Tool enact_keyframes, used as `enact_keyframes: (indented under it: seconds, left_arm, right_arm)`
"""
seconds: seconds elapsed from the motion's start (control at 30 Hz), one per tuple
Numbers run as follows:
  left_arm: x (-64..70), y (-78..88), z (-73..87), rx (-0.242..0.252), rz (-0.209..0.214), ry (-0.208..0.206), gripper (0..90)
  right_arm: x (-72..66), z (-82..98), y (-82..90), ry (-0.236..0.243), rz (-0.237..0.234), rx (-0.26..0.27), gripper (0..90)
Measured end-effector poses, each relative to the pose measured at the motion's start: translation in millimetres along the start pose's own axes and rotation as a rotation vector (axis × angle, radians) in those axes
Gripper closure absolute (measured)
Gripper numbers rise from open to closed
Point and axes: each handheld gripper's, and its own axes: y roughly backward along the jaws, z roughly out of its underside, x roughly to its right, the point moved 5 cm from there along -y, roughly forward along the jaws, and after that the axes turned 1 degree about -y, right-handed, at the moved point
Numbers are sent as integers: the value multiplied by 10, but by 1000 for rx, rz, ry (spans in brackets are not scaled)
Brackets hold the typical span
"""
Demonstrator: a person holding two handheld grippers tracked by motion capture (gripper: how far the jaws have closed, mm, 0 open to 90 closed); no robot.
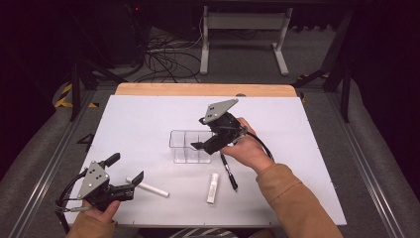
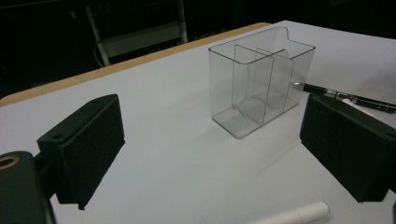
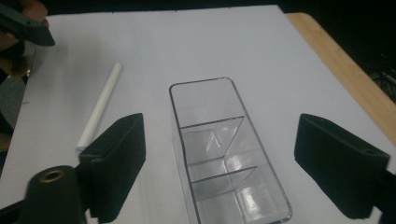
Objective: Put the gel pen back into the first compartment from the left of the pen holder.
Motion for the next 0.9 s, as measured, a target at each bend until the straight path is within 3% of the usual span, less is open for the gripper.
enact_keyframes:
  seconds: [0.23,0.47,0.7,0.9]
  left_arm:
    - [5,1,-4,1,-4,1,72]
    - [1,8,-6,3,-10,0,72]
    - [9,0,-6,1,-5,1,72]
    - [7,5,-7,2,-5,-3,72]
  right_arm:
    - [51,30,246,-70,60,94,29]
    - [48,72,366,-111,64,140,11]
    - [12,80,433,-105,80,153,0]
    - [-65,93,508,-81,125,162,0]
